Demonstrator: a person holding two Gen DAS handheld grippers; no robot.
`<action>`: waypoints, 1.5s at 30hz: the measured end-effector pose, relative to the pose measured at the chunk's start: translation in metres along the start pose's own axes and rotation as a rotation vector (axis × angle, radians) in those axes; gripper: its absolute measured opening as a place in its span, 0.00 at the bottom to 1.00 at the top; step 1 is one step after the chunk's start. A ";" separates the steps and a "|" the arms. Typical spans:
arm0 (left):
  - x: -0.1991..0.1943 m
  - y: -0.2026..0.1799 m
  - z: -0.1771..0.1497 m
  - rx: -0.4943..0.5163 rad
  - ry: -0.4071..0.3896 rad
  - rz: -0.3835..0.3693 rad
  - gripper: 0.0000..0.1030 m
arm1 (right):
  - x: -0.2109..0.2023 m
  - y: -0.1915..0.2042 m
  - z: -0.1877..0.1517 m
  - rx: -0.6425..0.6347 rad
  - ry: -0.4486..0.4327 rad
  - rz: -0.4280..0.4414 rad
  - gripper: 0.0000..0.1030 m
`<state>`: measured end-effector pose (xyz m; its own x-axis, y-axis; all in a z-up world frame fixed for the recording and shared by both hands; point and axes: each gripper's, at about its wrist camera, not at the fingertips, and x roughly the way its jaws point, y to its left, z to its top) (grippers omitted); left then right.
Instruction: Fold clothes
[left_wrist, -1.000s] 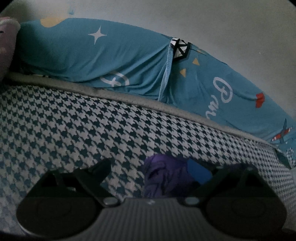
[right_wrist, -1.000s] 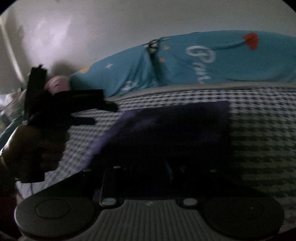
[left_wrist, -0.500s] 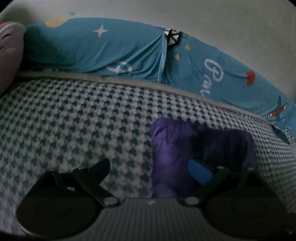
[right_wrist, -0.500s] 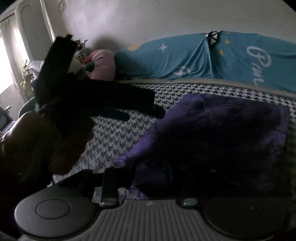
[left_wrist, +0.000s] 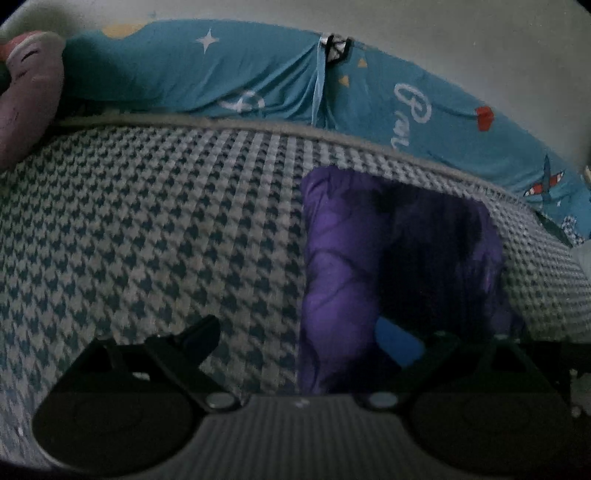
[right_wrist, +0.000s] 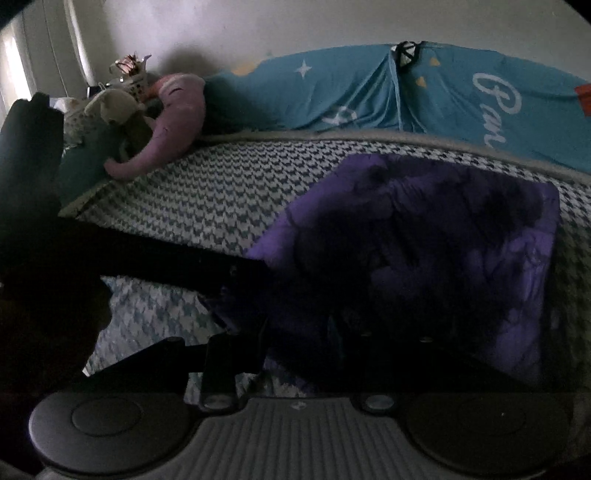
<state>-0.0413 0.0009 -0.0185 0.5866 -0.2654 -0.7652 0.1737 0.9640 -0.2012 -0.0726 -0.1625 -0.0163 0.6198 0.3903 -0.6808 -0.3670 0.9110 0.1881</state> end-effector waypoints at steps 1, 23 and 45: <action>0.002 0.000 -0.004 0.003 0.014 0.002 0.92 | 0.001 0.000 -0.002 -0.001 0.005 -0.005 0.34; -0.004 -0.012 -0.024 0.028 0.019 0.066 1.00 | -0.020 -0.006 -0.007 0.099 0.054 -0.048 0.36; -0.008 -0.040 -0.008 0.069 0.036 0.122 1.00 | -0.041 -0.057 0.014 0.216 0.045 -0.142 0.58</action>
<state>-0.0593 -0.0353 -0.0098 0.5782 -0.1439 -0.8031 0.1570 0.9856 -0.0635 -0.0678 -0.2284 0.0109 0.6210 0.2543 -0.7414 -0.1189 0.9655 0.2315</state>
